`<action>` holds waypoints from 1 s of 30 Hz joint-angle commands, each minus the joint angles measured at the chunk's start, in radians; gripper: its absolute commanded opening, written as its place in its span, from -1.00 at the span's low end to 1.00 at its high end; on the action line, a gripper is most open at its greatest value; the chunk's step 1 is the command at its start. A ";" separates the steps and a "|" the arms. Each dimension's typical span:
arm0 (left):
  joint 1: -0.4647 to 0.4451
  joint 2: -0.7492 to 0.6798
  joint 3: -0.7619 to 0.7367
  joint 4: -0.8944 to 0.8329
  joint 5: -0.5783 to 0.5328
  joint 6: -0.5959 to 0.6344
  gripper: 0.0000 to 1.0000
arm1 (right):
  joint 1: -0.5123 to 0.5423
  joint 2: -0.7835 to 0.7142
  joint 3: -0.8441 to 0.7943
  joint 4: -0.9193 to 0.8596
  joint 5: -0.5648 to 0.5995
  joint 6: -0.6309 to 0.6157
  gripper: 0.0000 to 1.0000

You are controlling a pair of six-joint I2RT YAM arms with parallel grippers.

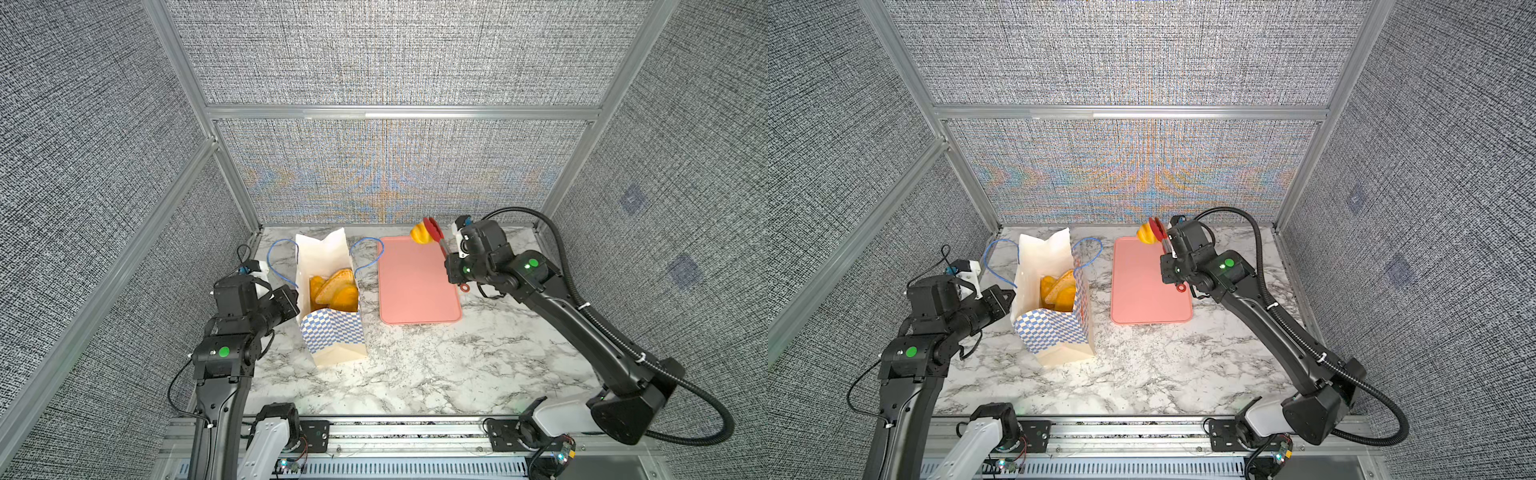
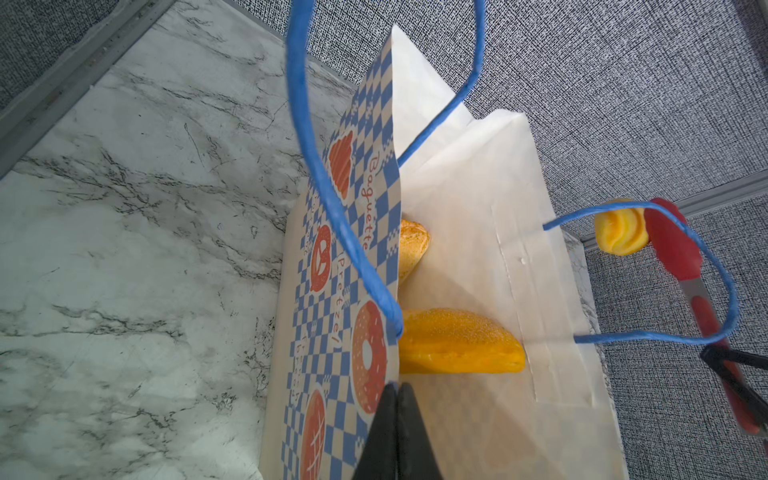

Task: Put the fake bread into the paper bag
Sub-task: 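Squeeze the tongs shut on the yellow bun and lift it, then carry the bun in the tongs over the bag held by the left gripper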

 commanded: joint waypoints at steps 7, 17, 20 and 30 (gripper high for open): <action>0.000 -0.001 0.005 0.026 -0.006 -0.005 -0.88 | 0.005 -0.033 0.076 0.008 0.015 -0.021 -0.57; 0.000 -0.003 0.001 0.027 -0.004 -0.009 -0.87 | 0.045 -0.046 0.184 0.015 -0.005 -0.040 -0.56; 0.000 -0.006 0.002 0.026 -0.005 -0.009 -0.87 | 0.075 -0.039 0.221 0.017 -0.007 -0.049 -0.56; 0.000 -0.001 -0.003 0.028 0.000 -0.009 -0.87 | 0.242 0.034 0.353 0.035 -0.005 -0.101 -0.54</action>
